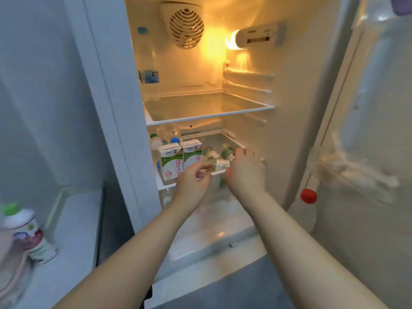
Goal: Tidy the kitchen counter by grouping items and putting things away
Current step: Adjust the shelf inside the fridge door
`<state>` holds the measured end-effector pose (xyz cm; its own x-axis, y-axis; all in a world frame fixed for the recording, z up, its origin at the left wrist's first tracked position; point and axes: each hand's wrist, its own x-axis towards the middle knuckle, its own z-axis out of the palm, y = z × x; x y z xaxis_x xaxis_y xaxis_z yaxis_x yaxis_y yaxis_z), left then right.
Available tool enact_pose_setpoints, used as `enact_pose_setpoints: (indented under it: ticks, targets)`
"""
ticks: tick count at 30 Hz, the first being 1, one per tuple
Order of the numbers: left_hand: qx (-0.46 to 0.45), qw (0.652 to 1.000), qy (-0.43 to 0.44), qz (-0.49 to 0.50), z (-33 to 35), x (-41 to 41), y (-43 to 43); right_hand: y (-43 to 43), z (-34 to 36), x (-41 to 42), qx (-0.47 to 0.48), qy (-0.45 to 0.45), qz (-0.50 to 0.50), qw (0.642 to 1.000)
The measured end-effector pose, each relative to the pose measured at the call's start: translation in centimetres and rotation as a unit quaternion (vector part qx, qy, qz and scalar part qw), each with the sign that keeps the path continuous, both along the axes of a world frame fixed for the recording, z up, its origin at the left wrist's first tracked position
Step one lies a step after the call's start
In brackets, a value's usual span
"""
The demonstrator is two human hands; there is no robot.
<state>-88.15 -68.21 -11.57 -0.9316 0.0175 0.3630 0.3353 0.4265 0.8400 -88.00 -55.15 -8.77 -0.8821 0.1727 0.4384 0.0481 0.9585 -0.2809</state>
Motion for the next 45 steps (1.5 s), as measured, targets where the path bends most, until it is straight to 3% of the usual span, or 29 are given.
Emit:
enact_pose_setpoints:
  ticks: [3, 8, 11, 15, 20, 25, 31, 36, 45]
  targets:
    - [0.022, 0.998, 0.006, -0.057, 0.9, -2.8, 2.3, 1.3, 1.5, -0.5, 0.037, 0.007, -0.046, 0.998]
    - [0.091, 0.98, 0.022, -0.177, 2.6, -4.6, 8.1, 5.5, 4.7, 2.2, 0.146, 0.099, -0.136, 0.975]
    - [0.102, 0.967, 0.037, -0.231, 3.7, -4.3, 11.9, 8.5, 6.7, 4.2, 0.157, 0.118, -0.174, 0.965]
    - [0.108, 0.947, 0.098, -0.287, 5.3, -3.8, 16.0, 11.0, 8.7, 6.8, 0.128, 0.055, -0.247, 0.959]
    - [0.092, 0.925, 0.139, -0.342, 6.7, -3.2, 19.6, 12.6, 9.0, 7.9, -0.004, 0.007, -0.301, 0.954]
    - [0.028, 0.891, 0.126, -0.436, 8.0, -3.3, 21.6, 14.4, 8.3, 8.2, -0.056, -0.027, -0.34, 0.938]
    - [0.029, 0.876, 0.132, -0.463, 7.5, -3.0, 22.0, 15.4, 9.5, 9.5, -0.016, -0.103, -0.345, 0.933]
    - [-0.002, 0.86, 0.139, -0.491, 7.3, -3.9, 21.7, 15.3, 9.9, 9.8, 0.017, -0.142, -0.279, 0.949]
    - [-0.031, 0.85, 0.146, -0.505, 7.2, -4.3, 21.6, 15.2, 7.7, 9.8, -0.018, -0.033, -0.28, 0.959]
